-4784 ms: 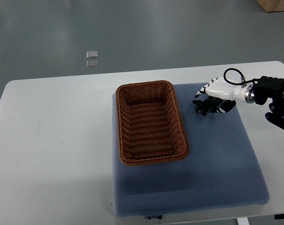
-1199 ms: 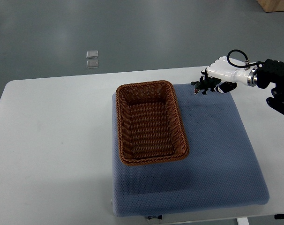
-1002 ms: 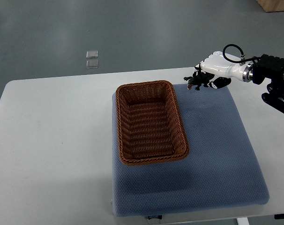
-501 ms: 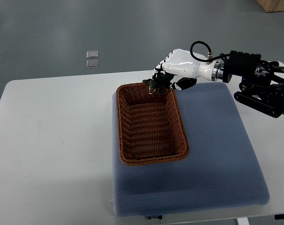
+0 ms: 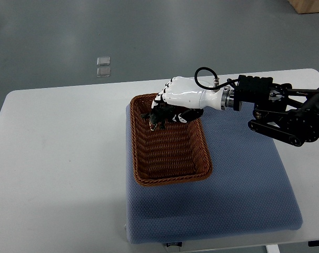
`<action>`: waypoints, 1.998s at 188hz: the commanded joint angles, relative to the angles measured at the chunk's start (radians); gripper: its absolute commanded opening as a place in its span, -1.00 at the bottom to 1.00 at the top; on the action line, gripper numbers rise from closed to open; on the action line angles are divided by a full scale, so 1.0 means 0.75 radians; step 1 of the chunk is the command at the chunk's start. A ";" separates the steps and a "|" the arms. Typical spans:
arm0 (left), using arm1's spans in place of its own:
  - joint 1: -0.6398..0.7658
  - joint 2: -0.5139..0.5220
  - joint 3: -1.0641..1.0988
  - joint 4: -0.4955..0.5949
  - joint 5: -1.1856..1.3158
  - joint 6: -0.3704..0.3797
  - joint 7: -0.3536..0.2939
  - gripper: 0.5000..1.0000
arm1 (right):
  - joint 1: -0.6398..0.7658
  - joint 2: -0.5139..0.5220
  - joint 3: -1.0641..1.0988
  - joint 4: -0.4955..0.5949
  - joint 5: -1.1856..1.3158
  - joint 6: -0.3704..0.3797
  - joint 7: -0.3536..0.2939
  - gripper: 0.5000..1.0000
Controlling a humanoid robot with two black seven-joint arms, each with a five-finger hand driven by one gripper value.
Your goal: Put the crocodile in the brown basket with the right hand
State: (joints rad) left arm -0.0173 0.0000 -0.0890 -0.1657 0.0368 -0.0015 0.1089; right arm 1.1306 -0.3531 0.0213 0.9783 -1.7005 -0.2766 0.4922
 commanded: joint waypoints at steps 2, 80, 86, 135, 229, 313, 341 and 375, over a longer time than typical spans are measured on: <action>0.001 0.000 0.000 0.000 0.000 0.000 0.000 1.00 | -0.010 -0.002 -0.002 -0.002 -0.003 0.001 0.000 -0.56; 0.001 0.000 0.000 0.000 0.000 0.000 0.000 1.00 | -0.035 -0.002 -0.018 -0.020 -0.011 -0.003 0.000 -0.06; 0.001 0.000 0.000 0.000 0.000 0.000 0.000 1.00 | -0.035 -0.002 -0.018 -0.024 -0.011 -0.003 0.000 -0.03; 0.000 0.000 0.000 0.000 0.000 0.000 0.000 1.00 | -0.045 -0.006 0.017 -0.042 0.011 -0.012 -0.004 0.04; 0.001 0.000 0.000 0.000 0.000 0.000 0.000 1.00 | -0.117 -0.010 0.133 -0.247 0.652 0.001 -0.018 0.15; 0.001 0.000 0.000 0.000 0.000 0.000 0.000 1.00 | -0.209 -0.020 0.135 -0.407 1.547 0.013 -0.016 0.59; 0.001 0.000 0.000 0.000 0.000 0.000 0.000 1.00 | -0.243 -0.030 0.135 -0.407 1.817 0.021 -0.016 0.60; 0.001 0.000 0.000 0.000 0.000 0.000 0.000 1.00 | -0.276 -0.038 0.221 -0.404 2.073 0.037 -0.018 0.61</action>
State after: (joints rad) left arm -0.0171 0.0000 -0.0890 -0.1657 0.0368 -0.0015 0.1090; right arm 0.9428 -0.3790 0.1430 0.6735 -0.2427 -0.2595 0.4800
